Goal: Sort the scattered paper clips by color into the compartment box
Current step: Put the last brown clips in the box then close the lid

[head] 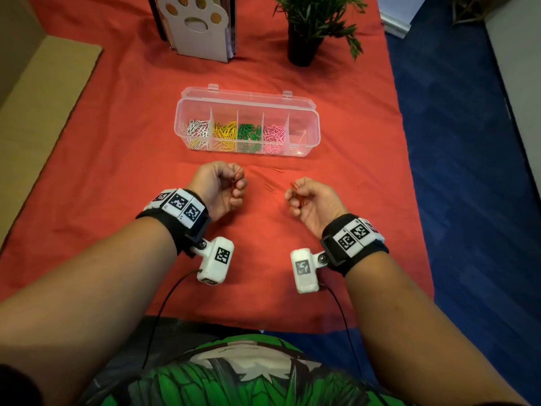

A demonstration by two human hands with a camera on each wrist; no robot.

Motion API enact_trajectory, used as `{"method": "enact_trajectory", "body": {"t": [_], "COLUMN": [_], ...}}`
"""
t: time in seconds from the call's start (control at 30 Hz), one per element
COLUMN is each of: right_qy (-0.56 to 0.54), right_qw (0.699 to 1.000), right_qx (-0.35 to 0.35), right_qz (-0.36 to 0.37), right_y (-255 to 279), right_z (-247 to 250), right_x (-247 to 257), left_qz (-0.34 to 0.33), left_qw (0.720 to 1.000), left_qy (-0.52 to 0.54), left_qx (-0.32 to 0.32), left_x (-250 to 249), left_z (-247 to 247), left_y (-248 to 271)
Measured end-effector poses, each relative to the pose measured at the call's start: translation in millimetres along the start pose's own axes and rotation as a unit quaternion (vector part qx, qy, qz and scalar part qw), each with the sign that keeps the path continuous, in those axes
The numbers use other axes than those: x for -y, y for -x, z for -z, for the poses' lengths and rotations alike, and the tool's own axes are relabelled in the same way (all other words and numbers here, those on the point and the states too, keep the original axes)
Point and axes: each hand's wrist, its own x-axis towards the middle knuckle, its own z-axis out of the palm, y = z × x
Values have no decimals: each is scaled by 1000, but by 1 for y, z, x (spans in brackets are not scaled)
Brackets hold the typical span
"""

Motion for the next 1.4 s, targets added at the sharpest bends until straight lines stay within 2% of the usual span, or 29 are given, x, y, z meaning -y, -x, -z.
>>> {"method": "enact_trajectory", "body": {"t": [0.03,0.1,0.17,0.2,0.23,0.27,0.33,0.37,0.4,0.47,0.5,0.6,0.67,0.73,0.83,0.9,0.93,0.97,1.0,1.03,1.1,1.13,1.17,1.23,1.27,1.3,1.37,1.4], "right_qy": [-61,-109,-93,-68,-34,2,141,261,389,580,627,704,743,770,789,781,766,739,697,635,412,272,143,-15,-60,-96,-149,-170], "right_qw": [998,990,993,996,999,999,988,962,913,793,753,678,636,604,579,593,613,648,695,755,902,957,987,1000,998,995,988,984], "right_qx": [33,89,75,45,7,-21,-57,-71,-88,-117,-124,-106,-91,-91,-86,-90,-93,-91,-91,-95,-97,-85,-63,-7,15,30,47,51], "right_qz": [-8,-14,-22,-29,-31,-30,8,43,84,145,160,182,185,187,185,175,170,161,151,136,86,55,29,-1,-4,0,8,8], "right_y": [4,6,2,-1,-6,-10,-19,-24,-30,-37,-39,-43,-46,-49,-52,-53,-53,-53,-52,-50,-40,-34,-27,-14,-10,-7,-5,-4], "right_z": [1,3,1,-1,-2,-3,-7,-8,-10,-12,-13,-19,-23,-26,-29,-27,-24,-21,-18,-14,-7,-3,1,8,10,12,13,13], "right_x": [2,7,9,10,11,13,19,22,24,28,28,24,21,19,17,19,21,23,24,25,28,29,31,34,35,36,37,37], "left_qz": [5,13,13,-3,-32,-71,-148,-171,-188,-217,-227,-236,-231,-235,-248,-245,-240,-238,-235,-233,-222,-215,-211,-196,-175,-143,-46,-1], "left_qw": [999,998,1000,997,982,954,871,828,787,728,704,646,638,648,655,647,641,636,633,632,643,654,667,713,749,800,924,966], "left_qy": [33,49,-5,-75,-171,-274,-452,-522,-576,-642,-666,-720,-730,-720,-709,-719,-726,-731,-735,-736,-730,-722,-711,-671,-635,-578,-375,-254], "left_qx": [34,43,-3,-36,-70,-99,-119,-117,-113,-100,-94,-91,-85,-83,-79,-68,-64,-63,-65,-69,-68,-65,-63,-64,-71,-75,-62,-54], "left_x": [-1,0,3,5,8,10,15,15,16,18,20,27,30,30,28,27,28,28,28,28,29,28,28,25,23,20,13,8], "left_z": [-1,-3,-11,-16,-19,-22,-22,-22,-22,-20,-19,-16,-13,-11,-11,-12,-13,-14,-15,-15,-15,-15,-15,-18,-21,-25,-33,-37], "left_y": [3,3,-2,-6,-12,-17,-27,-29,-29,-30,-31,-30,-29,-27,-26,-27,-27,-28,-29,-30,-30,-29,-29,-29,-27,-25,-21,-18]}}
